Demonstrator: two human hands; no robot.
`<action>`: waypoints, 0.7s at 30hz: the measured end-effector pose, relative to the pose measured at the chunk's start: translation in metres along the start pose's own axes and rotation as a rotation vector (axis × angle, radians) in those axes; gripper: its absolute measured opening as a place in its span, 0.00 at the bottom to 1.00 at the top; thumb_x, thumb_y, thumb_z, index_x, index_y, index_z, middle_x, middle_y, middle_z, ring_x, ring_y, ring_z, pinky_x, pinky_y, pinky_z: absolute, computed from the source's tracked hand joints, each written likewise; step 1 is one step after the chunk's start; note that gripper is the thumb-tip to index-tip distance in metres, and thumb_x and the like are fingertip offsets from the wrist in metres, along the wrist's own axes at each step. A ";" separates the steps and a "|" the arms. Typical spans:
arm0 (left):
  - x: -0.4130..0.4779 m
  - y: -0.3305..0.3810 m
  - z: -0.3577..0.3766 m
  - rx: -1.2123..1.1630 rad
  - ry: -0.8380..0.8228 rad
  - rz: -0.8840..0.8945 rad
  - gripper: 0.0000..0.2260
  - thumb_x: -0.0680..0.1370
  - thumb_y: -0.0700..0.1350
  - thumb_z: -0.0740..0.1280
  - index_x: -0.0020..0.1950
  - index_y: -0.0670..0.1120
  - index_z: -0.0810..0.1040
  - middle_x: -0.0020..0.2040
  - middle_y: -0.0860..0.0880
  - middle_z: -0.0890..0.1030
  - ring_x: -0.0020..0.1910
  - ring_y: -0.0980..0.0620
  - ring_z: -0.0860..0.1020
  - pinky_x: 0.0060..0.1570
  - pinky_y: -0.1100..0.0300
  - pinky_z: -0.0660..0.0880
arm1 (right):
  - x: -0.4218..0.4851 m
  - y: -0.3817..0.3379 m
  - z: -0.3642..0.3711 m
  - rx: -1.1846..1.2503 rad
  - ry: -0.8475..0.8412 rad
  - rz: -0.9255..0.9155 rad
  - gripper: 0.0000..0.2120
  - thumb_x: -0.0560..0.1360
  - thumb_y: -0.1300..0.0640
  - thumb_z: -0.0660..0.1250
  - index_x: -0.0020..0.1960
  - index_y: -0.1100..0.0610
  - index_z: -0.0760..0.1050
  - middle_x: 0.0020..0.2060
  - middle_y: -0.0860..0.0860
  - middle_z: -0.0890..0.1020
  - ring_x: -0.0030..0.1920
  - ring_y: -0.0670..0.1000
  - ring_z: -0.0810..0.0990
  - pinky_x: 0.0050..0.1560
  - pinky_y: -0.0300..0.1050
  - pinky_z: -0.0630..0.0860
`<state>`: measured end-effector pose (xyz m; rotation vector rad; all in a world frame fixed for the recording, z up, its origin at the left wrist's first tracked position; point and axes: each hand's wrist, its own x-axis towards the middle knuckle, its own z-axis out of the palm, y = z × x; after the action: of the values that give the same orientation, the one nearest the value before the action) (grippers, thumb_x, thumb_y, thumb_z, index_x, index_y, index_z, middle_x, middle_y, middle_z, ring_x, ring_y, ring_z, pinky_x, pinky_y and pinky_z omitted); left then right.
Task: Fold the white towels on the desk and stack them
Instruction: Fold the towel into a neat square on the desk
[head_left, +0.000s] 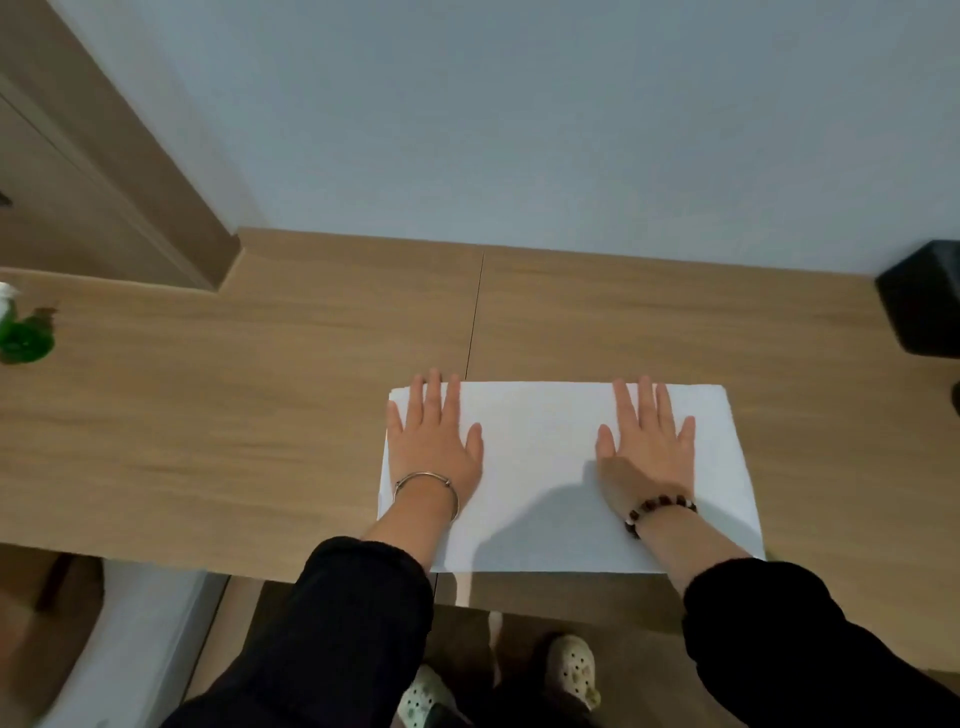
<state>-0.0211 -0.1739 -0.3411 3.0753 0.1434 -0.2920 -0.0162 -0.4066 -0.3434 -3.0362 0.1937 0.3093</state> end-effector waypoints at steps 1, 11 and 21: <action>0.000 -0.001 0.001 -0.008 0.007 -0.022 0.29 0.79 0.57 0.40 0.77 0.50 0.37 0.78 0.50 0.39 0.76 0.49 0.38 0.72 0.45 0.38 | 0.000 0.009 0.000 0.009 0.007 0.037 0.28 0.79 0.44 0.44 0.77 0.46 0.41 0.77 0.48 0.42 0.76 0.50 0.40 0.74 0.56 0.41; 0.008 -0.001 -0.018 0.098 -0.076 0.011 0.26 0.82 0.54 0.50 0.77 0.48 0.47 0.78 0.47 0.50 0.77 0.47 0.46 0.69 0.37 0.50 | 0.004 0.017 -0.009 -0.078 0.050 0.119 0.29 0.79 0.51 0.52 0.78 0.56 0.50 0.77 0.57 0.50 0.76 0.58 0.48 0.73 0.60 0.43; 0.060 0.000 -0.081 -0.097 -0.421 0.074 0.17 0.72 0.45 0.70 0.61 0.50 0.75 0.58 0.48 0.77 0.57 0.46 0.75 0.50 0.57 0.72 | 0.096 0.008 -0.088 -0.131 -0.639 -0.389 0.12 0.70 0.58 0.66 0.53 0.56 0.73 0.50 0.54 0.80 0.44 0.54 0.77 0.39 0.41 0.72</action>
<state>0.0525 -0.1638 -0.2730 2.8368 0.0247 -0.8847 0.0932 -0.4338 -0.2774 -2.8158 -0.4637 1.2431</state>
